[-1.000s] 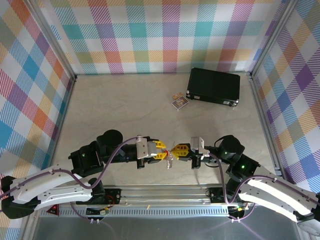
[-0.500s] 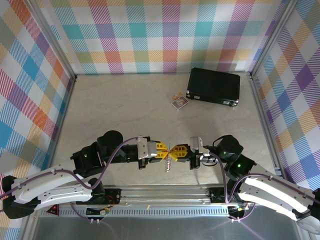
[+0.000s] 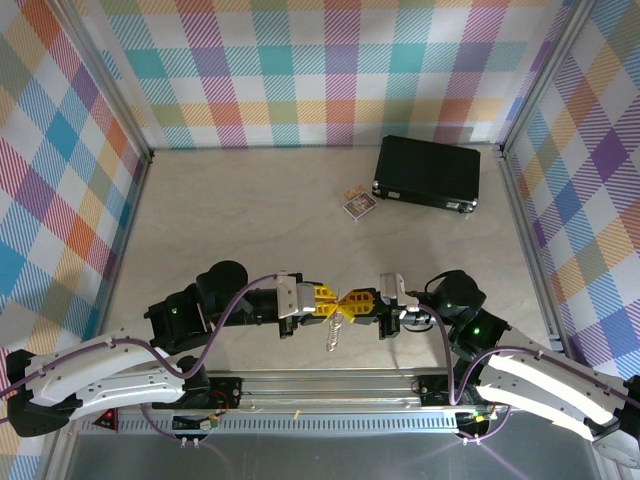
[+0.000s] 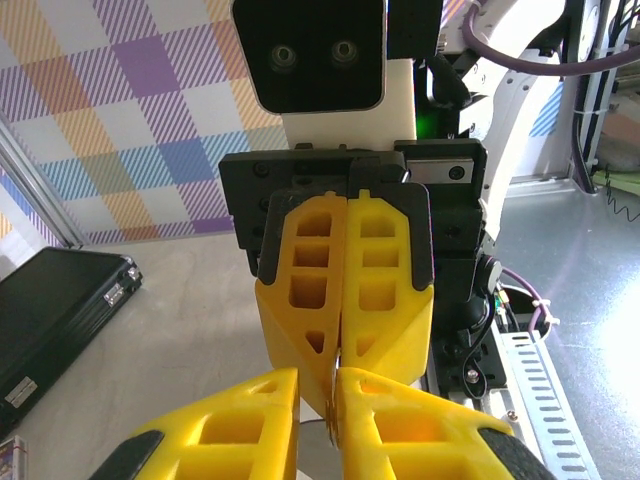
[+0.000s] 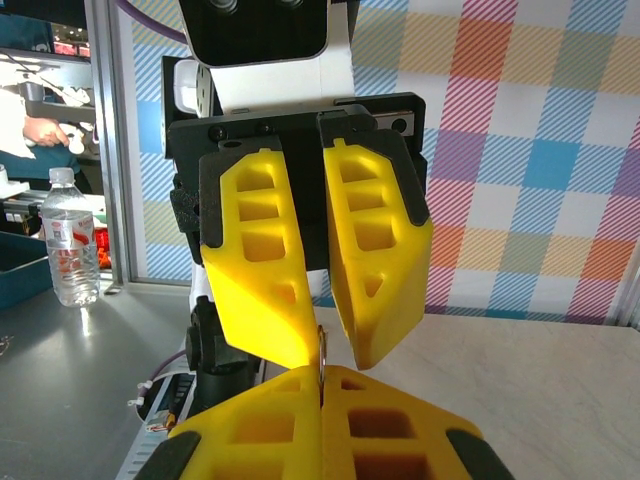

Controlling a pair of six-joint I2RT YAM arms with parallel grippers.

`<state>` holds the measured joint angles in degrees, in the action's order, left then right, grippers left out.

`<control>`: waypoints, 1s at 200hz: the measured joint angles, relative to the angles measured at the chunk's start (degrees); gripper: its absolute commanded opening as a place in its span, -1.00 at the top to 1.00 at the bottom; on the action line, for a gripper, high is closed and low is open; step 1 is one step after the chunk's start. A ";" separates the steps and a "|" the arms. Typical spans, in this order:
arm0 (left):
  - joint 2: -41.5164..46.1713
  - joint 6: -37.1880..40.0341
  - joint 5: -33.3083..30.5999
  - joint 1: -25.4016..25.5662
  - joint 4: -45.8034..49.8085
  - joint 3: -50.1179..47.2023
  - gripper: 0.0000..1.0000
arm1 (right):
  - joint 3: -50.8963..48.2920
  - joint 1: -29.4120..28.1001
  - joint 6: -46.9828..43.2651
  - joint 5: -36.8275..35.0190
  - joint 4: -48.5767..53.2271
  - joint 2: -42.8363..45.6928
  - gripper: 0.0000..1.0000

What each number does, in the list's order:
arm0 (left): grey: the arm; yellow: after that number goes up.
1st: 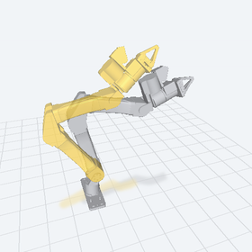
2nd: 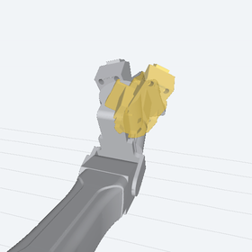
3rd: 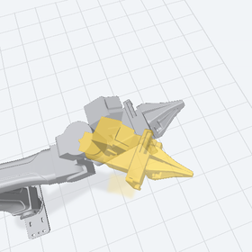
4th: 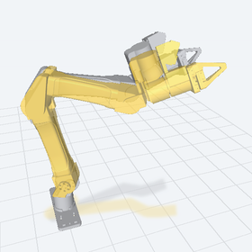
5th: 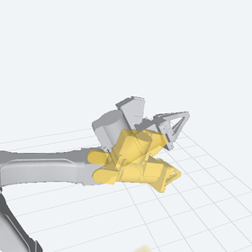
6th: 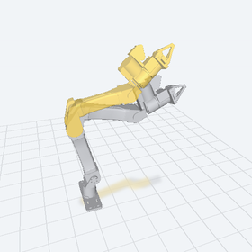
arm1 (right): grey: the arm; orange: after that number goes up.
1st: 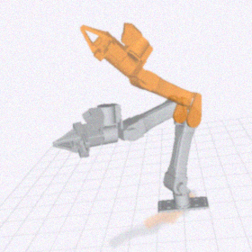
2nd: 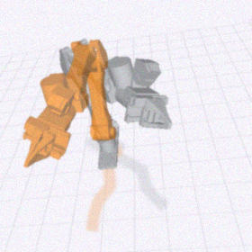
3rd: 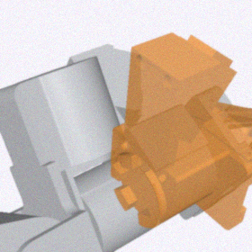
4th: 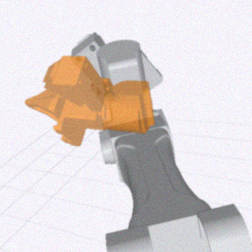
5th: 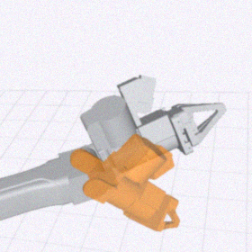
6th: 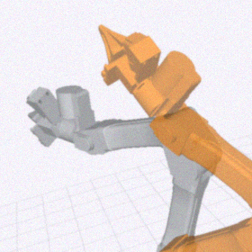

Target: Put the keys on the keyring

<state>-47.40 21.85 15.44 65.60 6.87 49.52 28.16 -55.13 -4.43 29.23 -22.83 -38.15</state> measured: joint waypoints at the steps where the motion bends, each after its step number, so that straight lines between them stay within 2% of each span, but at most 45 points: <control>1: 0.00 -0.02 0.02 0.00 0.00 0.00 0.62 | -0.02 0.00 0.02 0.00 -0.04 0.00 1.00; 68: 0.00 -0.83 0.11 -0.11 -1.18 -0.46 0.52 | -0.96 0.00 1.05 0.52 -2.29 0.00 1.00; 157: 0.37 -1.68 1.68 -0.28 -2.40 -1.38 0.75 | -1.53 0.04 1.22 0.85 -3.43 0.11 1.00; 179: 0.55 -1.68 2.08 -0.50 -2.40 -1.38 0.75 | -1.53 0.04 1.20 0.83 -3.78 0.11 1.00; 200: 0.66 -1.79 2.05 -0.55 -2.38 -1.40 0.66 | -1.55 0.04 1.20 0.94 -4.17 0.11 1.00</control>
<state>-46.74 20.05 17.50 65.06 4.49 48.12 26.61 -55.09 -3.22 30.17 -27.00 -38.04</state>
